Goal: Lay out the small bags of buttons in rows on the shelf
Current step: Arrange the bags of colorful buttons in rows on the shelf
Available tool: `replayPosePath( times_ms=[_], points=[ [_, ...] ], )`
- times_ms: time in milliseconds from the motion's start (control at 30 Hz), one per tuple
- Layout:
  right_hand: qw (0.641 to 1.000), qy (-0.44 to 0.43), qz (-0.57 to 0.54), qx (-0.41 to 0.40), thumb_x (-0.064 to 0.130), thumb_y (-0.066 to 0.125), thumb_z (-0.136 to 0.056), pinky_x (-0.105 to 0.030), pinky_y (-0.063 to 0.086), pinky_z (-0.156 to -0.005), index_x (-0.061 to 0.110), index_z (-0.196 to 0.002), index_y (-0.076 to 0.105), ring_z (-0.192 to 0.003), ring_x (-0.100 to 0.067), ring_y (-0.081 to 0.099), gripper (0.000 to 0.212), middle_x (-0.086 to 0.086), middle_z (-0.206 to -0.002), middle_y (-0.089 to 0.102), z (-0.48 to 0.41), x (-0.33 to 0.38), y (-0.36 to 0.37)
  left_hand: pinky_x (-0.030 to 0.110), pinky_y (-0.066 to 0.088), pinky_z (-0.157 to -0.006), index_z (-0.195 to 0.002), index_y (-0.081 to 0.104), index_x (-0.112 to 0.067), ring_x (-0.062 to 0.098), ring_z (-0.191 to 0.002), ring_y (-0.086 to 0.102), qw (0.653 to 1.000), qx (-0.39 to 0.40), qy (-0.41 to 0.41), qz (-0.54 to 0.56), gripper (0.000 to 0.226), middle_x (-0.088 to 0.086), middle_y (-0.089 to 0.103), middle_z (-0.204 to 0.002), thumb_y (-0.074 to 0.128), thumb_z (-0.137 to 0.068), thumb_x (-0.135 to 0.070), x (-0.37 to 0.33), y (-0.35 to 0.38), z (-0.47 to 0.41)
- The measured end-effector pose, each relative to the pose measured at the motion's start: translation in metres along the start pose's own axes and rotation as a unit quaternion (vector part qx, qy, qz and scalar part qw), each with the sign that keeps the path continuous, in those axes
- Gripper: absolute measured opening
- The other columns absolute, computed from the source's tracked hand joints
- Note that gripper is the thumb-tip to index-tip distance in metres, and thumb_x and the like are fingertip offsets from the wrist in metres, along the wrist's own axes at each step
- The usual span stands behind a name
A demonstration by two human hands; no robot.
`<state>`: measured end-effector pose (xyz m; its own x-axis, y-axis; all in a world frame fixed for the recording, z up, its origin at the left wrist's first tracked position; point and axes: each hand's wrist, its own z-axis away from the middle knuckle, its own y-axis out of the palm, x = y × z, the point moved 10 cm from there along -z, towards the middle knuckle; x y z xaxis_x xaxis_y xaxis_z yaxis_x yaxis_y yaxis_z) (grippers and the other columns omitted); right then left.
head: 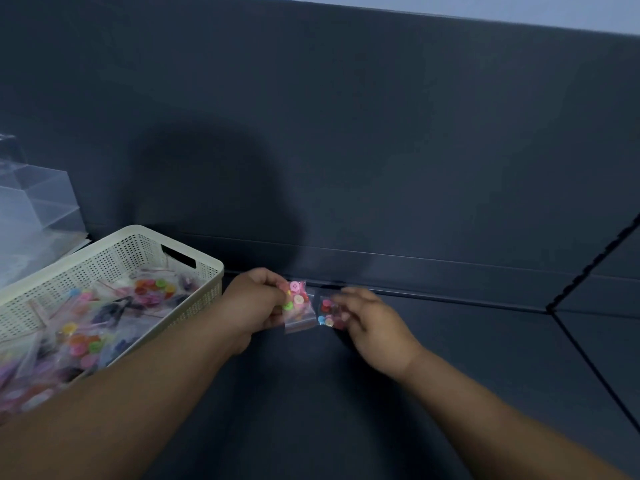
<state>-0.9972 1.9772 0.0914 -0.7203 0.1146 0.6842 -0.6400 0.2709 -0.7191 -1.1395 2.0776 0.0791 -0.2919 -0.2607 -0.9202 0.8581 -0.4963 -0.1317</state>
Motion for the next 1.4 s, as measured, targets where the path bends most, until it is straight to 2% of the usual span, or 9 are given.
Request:
replayPosePath(
  times_ms=[133, 333, 433, 533, 667, 767, 1033, 1233, 1400],
  points=[
    [0.908, 0.17, -0.381, 0.017, 0.015, 0.056, -0.094, -0.025, 0.051, -0.078, 0.016, -0.103, 0.061, -0.082, -0.013, 0.061, 0.01, -0.008, -0.095, 0.063, -0.001, -0.006, 0.007, 0.023, 0.052, -0.055, -0.085, 0.057, -0.012, 0.015, -0.067, 0.063, 0.999, 0.027, -0.015, 0.029, 0.013, 0.007, 0.067, -0.079, 0.058, -0.086, 0.001, -0.002, 0.019, 0.004],
    [0.827, 0.253, -0.501, -0.034, -0.004, 0.058, -0.086, -0.024, 0.05, -0.054, 0.007, -0.099, 0.055, -0.067, -0.017, 0.06, 0.018, -0.009, -0.083, 0.062, 0.007, -0.025, -0.002, 0.025, 0.048, -0.07, -0.079, 0.058, -0.017, 0.014, -0.079, 0.066, 0.994, 0.104, -0.01, -0.009, 0.012, 0.003, 0.07, -0.083, 0.068, -0.084, -0.011, -0.007, 0.059, 0.014],
    [0.89, 0.268, -0.366, -0.053, -0.009, 0.053, -0.086, -0.021, 0.041, -0.047, 0.013, -0.092, 0.055, -0.058, -0.013, 0.051, 0.022, -0.007, -0.078, 0.057, 0.012, -0.049, -0.029, 0.025, 0.045, -0.067, -0.078, 0.06, -0.019, 0.015, -0.078, 0.061, 0.978, 0.053, 0.083, -0.184, 0.011, 0.0, 0.066, -0.079, 0.07, -0.082, -0.017, -0.017, 0.048, 0.008],
    [0.952, 0.252, -0.174, -0.012, -0.01, 0.053, -0.084, -0.015, 0.046, -0.065, 0.012, -0.111, 0.057, -0.079, -0.012, 0.057, 0.035, -0.003, -0.093, 0.061, 0.012, -0.062, -0.046, 0.028, 0.047, -0.081, -0.088, 0.061, -0.021, 0.018, -0.093, 0.06, 0.914, 0.003, 0.16, -0.372, 0.003, -0.002, 0.063, -0.096, 0.059, -0.088, -0.019, -0.023, 0.041, 0.006],
    [0.983, 0.179, 0.046, -0.017, 0.003, 0.051, -0.089, -0.026, 0.04, -0.099, 0.012, -0.14, 0.041, -0.116, -0.02, 0.051, 0.053, -0.003, -0.123, 0.058, 0.009, -0.058, -0.056, 0.029, 0.038, -0.101, -0.118, 0.058, -0.014, 0.021, -0.12, 0.046, 0.819, 0.023, 0.222, -0.528, 0.03, 0.002, 0.051, -0.128, 0.047, -0.09, -0.016, -0.012, 0.057, 0.012],
    [0.963, 0.118, 0.225, -0.087, 0.013, 0.05, -0.087, -0.035, 0.04, -0.097, 0.014, -0.128, 0.051, -0.116, -0.031, 0.045, 0.041, -0.009, -0.127, 0.049, 0.023, -0.039, -0.06, 0.029, 0.015, -0.117, -0.144, 0.033, -0.014, 0.019, -0.144, 0.016, 0.79, 0.055, 0.228, -0.567, 0.053, 0.003, 0.023, -0.155, 0.046, -0.094, -0.025, 0.003, 0.065, 0.017],
    [0.961, 0.09, 0.256, 0.061, 0.04, 0.035, -0.098, -0.032, 0.012, -0.118, 0.022, -0.149, 0.021, -0.143, -0.02, 0.017, 0.056, 0.002, -0.157, 0.018, 0.04, -0.05, 0.001, 0.034, 0.009, -0.119, -0.151, 0.014, -0.015, 0.018, -0.147, 0.003, 0.767, 0.075, 0.195, -0.606, 0.064, 0.0, 0.004, -0.16, 0.036, -0.098, -0.043, 0.02, 0.067, 0.016],
    [0.963, 0.024, 0.257, 0.072, 0.042, 0.033, -0.099, -0.026, -0.006, -0.114, 0.022, -0.151, 0.011, -0.147, -0.015, -0.002, 0.061, 0.002, -0.16, 0.0, 0.041, -0.043, 0.001, 0.035, -0.004, -0.118, -0.152, 0.002, -0.021, 0.016, -0.146, -0.011, 0.724, 0.088, 0.289, -0.62, 0.066, -0.002, -0.006, -0.16, 0.031, -0.098, -0.046, 0.015, 0.091, 0.033],
    [0.944, 0.051, 0.291, 0.148, 0.055, 0.024, -0.096, -0.029, -0.011, -0.115, 0.022, -0.151, -0.003, -0.145, -0.011, -0.013, 0.069, 0.003, -0.159, -0.009, 0.043, -0.053, 0.015, 0.034, -0.01, -0.117, -0.152, -0.004, -0.02, 0.013, -0.146, -0.012, 0.704, 0.13, 0.258, -0.649, 0.07, -0.001, -0.009, -0.16, 0.025, -0.097, -0.052, 0.032, 0.104, 0.028]
  ],
)
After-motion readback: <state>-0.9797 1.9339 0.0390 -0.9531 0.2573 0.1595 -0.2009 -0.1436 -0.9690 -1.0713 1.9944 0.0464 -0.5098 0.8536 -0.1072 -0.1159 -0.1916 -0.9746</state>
